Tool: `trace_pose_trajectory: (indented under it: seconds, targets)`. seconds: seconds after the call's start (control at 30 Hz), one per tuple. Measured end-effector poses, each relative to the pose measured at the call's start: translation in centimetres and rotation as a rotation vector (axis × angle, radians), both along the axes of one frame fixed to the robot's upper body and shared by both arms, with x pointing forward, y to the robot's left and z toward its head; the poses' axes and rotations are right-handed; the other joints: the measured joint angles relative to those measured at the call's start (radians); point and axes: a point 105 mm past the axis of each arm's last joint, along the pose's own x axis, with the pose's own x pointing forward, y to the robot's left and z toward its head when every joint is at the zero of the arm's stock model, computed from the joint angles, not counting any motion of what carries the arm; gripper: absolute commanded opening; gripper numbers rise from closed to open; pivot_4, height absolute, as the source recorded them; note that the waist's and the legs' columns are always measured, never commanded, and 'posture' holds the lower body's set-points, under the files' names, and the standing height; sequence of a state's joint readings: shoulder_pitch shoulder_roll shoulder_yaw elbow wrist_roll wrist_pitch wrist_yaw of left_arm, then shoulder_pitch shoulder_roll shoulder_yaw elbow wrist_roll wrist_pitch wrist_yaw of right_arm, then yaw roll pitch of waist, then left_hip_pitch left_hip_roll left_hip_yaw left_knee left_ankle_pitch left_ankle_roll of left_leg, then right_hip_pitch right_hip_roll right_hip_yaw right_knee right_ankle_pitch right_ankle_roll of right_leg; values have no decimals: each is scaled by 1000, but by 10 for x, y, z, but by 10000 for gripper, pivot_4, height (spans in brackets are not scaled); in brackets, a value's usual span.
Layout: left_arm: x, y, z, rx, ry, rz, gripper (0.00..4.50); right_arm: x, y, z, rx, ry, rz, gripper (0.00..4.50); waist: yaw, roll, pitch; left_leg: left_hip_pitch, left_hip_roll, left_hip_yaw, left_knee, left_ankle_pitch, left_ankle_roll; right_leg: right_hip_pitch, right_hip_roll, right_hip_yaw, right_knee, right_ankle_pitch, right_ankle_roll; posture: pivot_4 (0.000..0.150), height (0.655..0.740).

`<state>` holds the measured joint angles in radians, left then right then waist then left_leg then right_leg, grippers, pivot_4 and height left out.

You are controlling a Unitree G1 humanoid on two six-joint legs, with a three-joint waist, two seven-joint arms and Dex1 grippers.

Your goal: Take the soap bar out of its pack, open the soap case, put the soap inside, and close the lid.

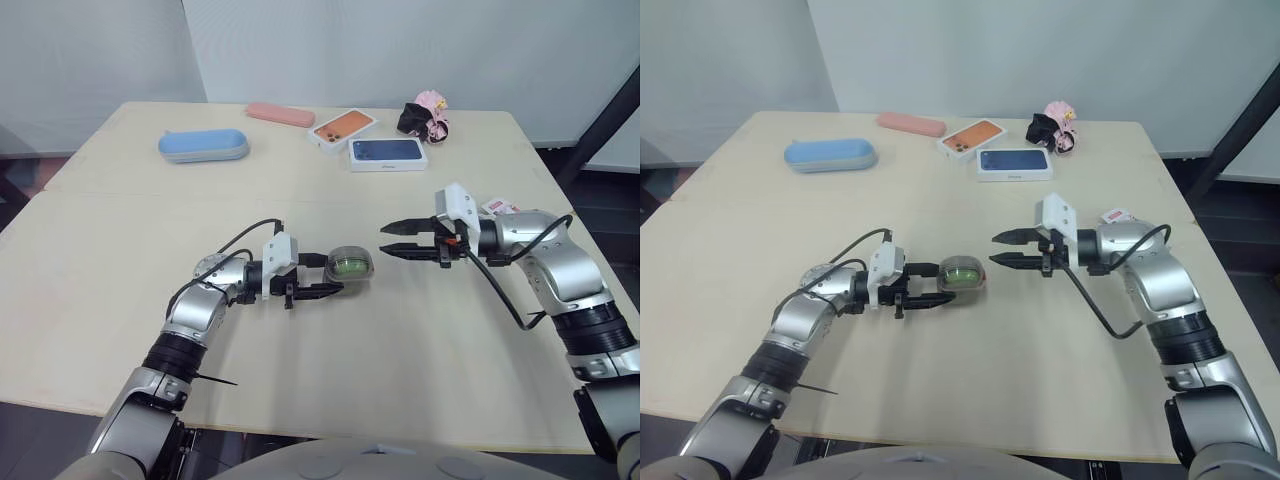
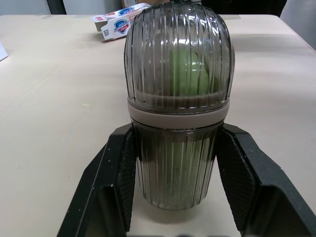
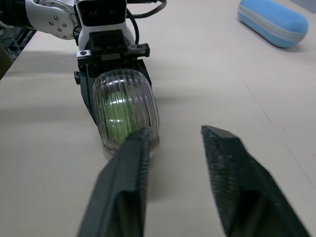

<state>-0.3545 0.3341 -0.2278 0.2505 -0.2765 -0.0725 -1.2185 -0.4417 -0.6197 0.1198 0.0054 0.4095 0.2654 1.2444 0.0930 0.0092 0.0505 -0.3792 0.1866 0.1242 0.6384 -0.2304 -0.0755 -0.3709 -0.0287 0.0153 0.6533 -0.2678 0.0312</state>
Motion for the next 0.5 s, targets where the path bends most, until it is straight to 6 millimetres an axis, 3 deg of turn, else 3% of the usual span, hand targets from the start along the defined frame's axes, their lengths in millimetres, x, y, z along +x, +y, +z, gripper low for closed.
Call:
trace_pose_trajectory:
  seconds: [0.17, 0.33, 0.5]
  targets:
    - [1, 1, 2, -4, 14, 15, 18700, -11, -12, -18, -7, 34, 17, 44671, -7, 0, 6, -1, 1, 0, 0, 0, 0, -1, 0, 0, 0, 0, 0, 1500, 7400]
    - [-3, -2, 8, -49, 110, 21, 18700, -18, -15, -29, -19, 24, 33, 44880, -12, -2, 9, -4, 1, -1, 1, 0, 1, -4, 0, -1, 1, 0, 0, 1500, 7400]
    - [-2, -1, 30, -188, 427, 79, 18700, -19, -19, -36, -38, 3, 33, 44880, -14, -2, 12, -9, 0, -1, 3, 1, 1, -8, 0, 0, 3, 0, 0, 1500, 7400]
